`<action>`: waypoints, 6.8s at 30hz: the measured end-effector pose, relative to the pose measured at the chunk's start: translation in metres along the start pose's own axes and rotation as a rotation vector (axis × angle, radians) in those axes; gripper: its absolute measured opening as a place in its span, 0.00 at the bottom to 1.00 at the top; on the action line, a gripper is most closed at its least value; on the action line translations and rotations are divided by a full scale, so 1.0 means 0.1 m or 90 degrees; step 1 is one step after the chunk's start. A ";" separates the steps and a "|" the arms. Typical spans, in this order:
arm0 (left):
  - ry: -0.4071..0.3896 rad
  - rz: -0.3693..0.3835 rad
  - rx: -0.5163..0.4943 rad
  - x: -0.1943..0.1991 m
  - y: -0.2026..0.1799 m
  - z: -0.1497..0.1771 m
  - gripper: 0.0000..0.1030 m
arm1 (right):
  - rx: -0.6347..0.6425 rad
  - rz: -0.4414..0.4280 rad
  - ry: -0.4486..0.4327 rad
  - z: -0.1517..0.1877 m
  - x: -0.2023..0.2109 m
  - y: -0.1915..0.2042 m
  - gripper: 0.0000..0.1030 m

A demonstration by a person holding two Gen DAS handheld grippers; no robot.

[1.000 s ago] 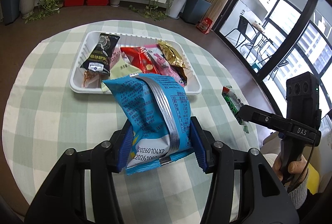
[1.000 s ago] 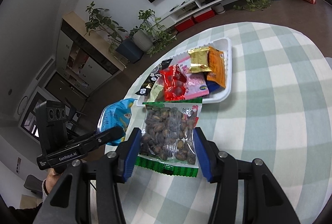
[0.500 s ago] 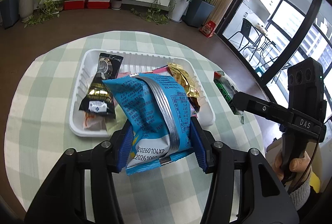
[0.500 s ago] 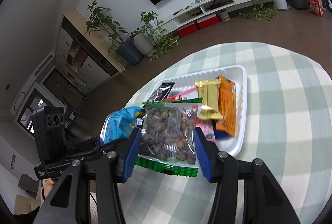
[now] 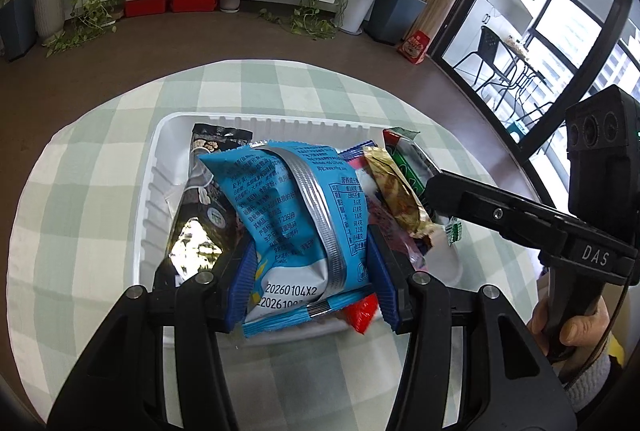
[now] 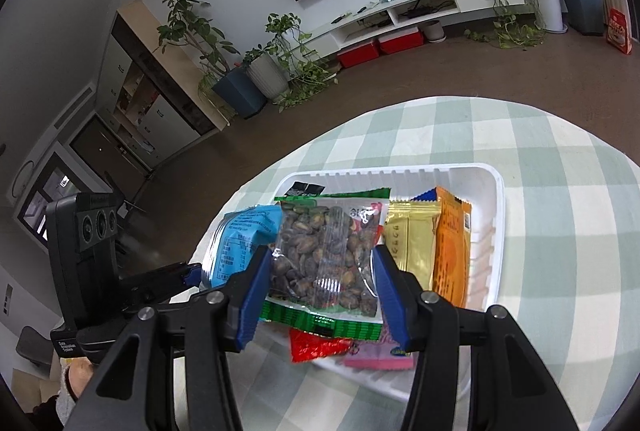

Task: Organize snacks

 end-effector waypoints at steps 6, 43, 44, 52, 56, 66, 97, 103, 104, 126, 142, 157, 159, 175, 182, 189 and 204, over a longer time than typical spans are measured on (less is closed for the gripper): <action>-0.003 -0.027 -0.012 -0.17 0.07 -0.10 0.50 | 0.022 0.029 0.006 -0.04 -0.15 -0.04 0.58; -0.110 -0.087 -0.009 0.59 -0.15 0.41 0.68 | 0.177 0.176 -0.132 0.20 0.67 0.44 0.83; -0.113 -0.091 -0.009 0.62 -0.16 0.43 0.68 | 0.178 0.175 -0.137 0.21 0.70 0.46 0.83; -0.149 -0.122 -0.011 0.95 -0.29 0.61 0.83 | 0.190 0.168 -0.168 0.27 0.89 0.56 0.88; -0.165 -0.132 -0.009 1.11 -0.38 0.65 0.86 | 0.191 0.160 -0.185 0.28 1.00 0.60 1.00; -0.201 -0.155 -0.015 1.44 -0.59 0.72 0.88 | 0.210 0.165 -0.228 0.29 1.26 0.67 1.00; -0.222 -0.188 -0.058 1.62 -0.97 0.73 0.88 | 0.211 0.154 -0.283 0.28 1.62 0.68 1.00; -0.224 -0.190 -0.059 1.64 -0.99 0.73 0.88 | 0.212 0.156 -0.285 0.28 1.64 0.68 1.00; -0.224 -0.191 -0.060 1.65 -0.99 0.73 0.88 | 0.213 0.157 -0.284 0.28 1.65 0.68 1.00; -0.227 -0.196 -0.085 1.70 -1.05 0.76 0.88 | 0.212 0.157 -0.287 0.28 1.66 0.68 1.00; -0.226 -0.195 -0.115 1.70 -1.07 0.83 0.88 | 0.207 0.161 -0.296 0.33 1.82 0.64 1.00; -0.225 -0.194 -0.118 1.70 -1.07 0.84 0.88 | 0.208 0.164 -0.297 0.35 1.85 0.62 1.00; -0.223 -0.193 -0.117 1.66 -1.10 0.85 0.88 | 0.208 0.165 -0.295 0.36 1.86 0.61 1.00; -0.221 -0.192 -0.114 1.63 -1.13 0.87 0.88 | 0.210 0.167 -0.296 0.37 1.86 0.60 1.00; -0.217 -0.194 -0.111 1.61 -1.13 0.91 0.88 | 0.210 0.168 -0.295 0.38 1.87 0.60 1.00; -0.210 -0.200 -0.109 1.54 -1.10 0.92 0.88 | 0.210 0.169 -0.292 0.40 1.90 0.58 1.00; -0.169 -0.234 -0.092 1.30 -0.91 1.04 0.88 | 0.209 0.173 -0.275 0.50 1.92 0.47 1.00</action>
Point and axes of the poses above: each gripper's, at about its wrist camera, not at the fingertips, and x roughly against the way its jaws point, y to its left, z to its underside, the point moved 8 cm from there along -x, roughly the way its jaws point, and after that the axes turned 2 degrees about y, right-handed, at the moved point
